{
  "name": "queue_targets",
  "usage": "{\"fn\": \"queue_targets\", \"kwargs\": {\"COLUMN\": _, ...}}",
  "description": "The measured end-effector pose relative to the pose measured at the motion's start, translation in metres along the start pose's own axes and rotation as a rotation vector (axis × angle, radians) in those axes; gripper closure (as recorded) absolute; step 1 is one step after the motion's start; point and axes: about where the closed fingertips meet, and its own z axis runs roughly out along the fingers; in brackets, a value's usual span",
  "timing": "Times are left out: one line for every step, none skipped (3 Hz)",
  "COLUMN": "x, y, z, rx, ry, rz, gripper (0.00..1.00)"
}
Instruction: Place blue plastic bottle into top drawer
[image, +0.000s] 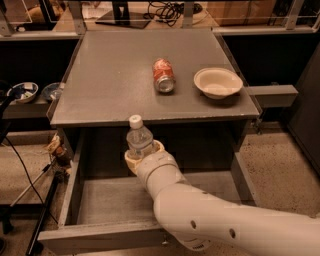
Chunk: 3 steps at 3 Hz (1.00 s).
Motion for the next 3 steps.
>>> {"fn": "queue_targets", "kwargs": {"x": -0.002, "y": -0.004, "z": 0.000, "rx": 0.018, "ry": -0.006, "rz": 0.001, "gripper": 1.00}}
{"fn": "queue_targets", "kwargs": {"x": 0.009, "y": -0.019, "z": 0.015, "rx": 0.065, "ry": -0.010, "rz": 0.047, "gripper": 1.00}}
{"fn": "queue_targets", "kwargs": {"x": 0.020, "y": -0.033, "z": 0.025, "rx": 0.103, "ry": -0.013, "rz": 0.082, "gripper": 1.00}}
